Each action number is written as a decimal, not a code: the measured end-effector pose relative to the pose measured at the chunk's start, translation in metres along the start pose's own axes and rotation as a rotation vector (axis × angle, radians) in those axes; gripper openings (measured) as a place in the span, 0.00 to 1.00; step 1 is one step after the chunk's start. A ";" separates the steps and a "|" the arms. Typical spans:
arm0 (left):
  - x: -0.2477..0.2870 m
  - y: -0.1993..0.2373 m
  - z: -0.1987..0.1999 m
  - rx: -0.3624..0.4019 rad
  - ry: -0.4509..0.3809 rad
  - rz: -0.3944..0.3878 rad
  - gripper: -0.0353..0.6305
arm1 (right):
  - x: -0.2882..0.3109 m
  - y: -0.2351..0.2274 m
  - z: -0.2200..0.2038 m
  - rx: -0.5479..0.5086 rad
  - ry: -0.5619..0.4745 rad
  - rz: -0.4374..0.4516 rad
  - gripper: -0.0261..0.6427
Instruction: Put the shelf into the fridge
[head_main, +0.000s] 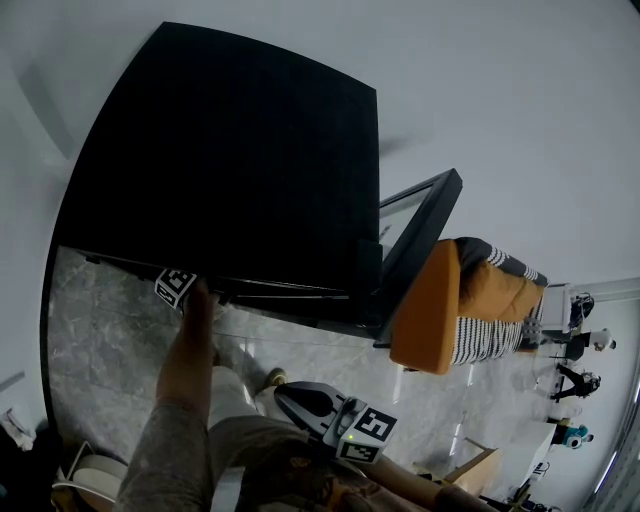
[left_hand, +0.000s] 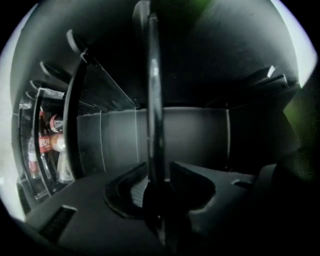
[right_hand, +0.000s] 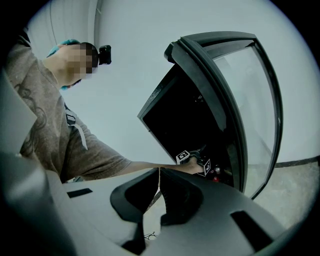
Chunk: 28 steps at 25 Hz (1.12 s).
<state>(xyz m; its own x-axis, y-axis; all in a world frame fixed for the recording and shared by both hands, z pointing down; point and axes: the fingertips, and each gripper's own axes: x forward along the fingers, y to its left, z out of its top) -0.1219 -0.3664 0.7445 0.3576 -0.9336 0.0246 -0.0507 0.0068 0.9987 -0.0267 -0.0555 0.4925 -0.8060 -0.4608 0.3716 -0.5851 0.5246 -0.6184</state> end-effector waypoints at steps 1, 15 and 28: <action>-0.003 -0.002 0.000 0.002 0.002 -0.005 0.25 | 0.000 0.000 0.000 -0.001 0.000 0.004 0.07; -0.086 -0.013 -0.019 -0.014 0.029 0.063 0.27 | 0.003 0.011 0.011 -0.051 -0.039 0.080 0.08; -0.140 -0.077 -0.028 0.108 0.146 0.127 0.06 | -0.009 0.006 0.020 -0.084 -0.085 0.109 0.07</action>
<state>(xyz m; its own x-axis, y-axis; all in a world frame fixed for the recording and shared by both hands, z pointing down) -0.1424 -0.2261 0.6655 0.4732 -0.8655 0.1644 -0.2009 0.0757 0.9767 -0.0216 -0.0627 0.4712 -0.8567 -0.4546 0.2436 -0.5029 0.6313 -0.5904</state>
